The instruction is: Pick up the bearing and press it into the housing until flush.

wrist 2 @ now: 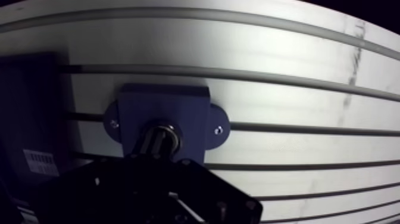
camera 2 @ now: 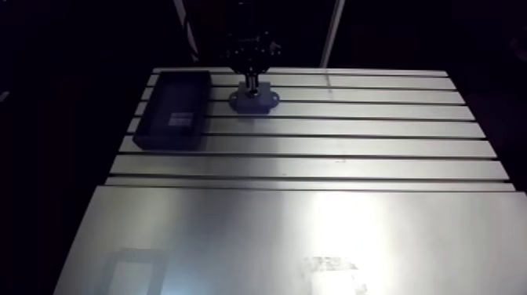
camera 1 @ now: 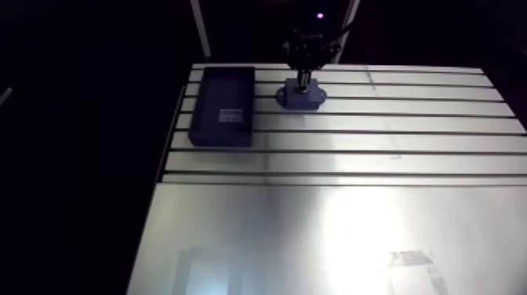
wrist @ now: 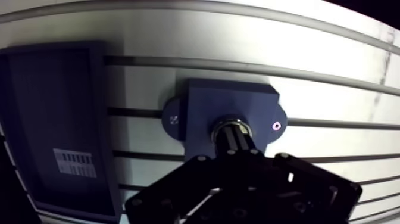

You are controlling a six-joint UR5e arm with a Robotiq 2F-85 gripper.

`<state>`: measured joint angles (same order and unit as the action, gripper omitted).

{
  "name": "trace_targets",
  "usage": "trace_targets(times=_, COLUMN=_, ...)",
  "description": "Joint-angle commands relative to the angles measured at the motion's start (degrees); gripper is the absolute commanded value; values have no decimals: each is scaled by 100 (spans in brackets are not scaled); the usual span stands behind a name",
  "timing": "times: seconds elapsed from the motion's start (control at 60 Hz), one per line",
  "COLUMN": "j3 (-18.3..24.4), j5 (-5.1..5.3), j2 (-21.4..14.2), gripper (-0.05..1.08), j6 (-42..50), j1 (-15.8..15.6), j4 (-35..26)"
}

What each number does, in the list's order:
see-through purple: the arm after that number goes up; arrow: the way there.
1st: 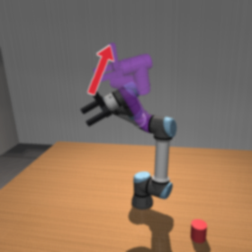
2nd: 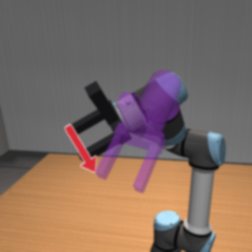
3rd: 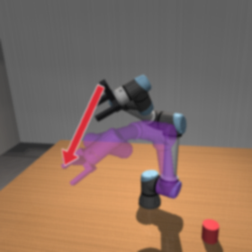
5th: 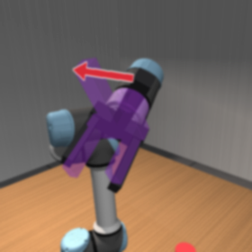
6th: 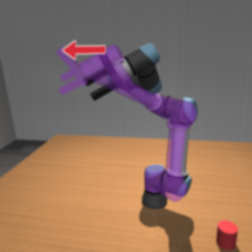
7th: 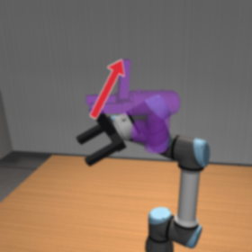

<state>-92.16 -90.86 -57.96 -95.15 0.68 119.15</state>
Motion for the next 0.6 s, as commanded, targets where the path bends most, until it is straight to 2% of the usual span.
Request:
trace_targets(times=0.017, j3=-16, j5=-6, j2=1, gripper=104, j6=0, j1=5, j4=-19)
trace_targets(times=0.6, j3=-70, j5=-23, j2=-8, gripper=104, j6=1, j1=19, j4=-1)
